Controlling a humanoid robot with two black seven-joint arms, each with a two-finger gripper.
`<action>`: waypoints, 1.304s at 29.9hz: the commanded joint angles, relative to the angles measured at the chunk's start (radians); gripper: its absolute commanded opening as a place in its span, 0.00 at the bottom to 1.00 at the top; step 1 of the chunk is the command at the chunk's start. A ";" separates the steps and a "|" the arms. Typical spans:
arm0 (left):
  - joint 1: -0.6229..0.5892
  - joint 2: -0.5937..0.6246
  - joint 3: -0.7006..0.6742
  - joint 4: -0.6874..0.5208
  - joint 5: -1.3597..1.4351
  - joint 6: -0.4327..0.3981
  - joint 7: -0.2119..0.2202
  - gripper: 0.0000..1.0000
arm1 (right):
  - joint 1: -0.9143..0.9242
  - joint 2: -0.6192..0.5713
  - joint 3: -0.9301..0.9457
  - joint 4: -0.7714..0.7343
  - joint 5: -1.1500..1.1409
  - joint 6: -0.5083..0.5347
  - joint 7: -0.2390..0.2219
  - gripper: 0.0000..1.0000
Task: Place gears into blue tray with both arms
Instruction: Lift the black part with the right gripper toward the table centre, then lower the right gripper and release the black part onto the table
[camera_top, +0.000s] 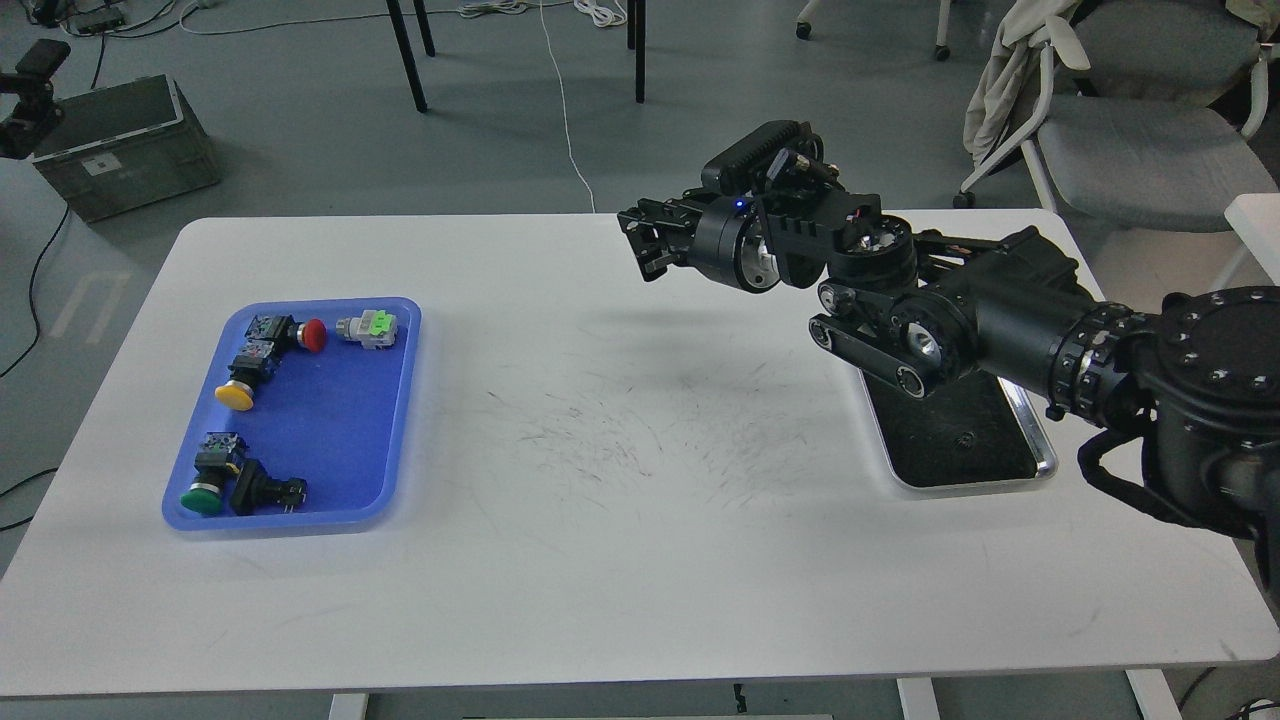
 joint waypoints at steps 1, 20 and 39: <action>0.000 0.007 0.000 -0.002 0.002 -0.001 0.000 0.98 | -0.007 0.001 -0.102 0.015 -0.004 -0.069 0.043 0.01; 0.000 0.038 -0.001 -0.019 0.000 -0.001 -0.002 0.99 | -0.103 0.001 -0.187 0.096 -0.176 -0.299 0.140 0.01; 0.000 0.102 0.007 -0.066 0.000 -0.003 -0.002 0.99 | -0.197 0.001 -0.189 0.087 -0.190 -0.293 0.155 0.02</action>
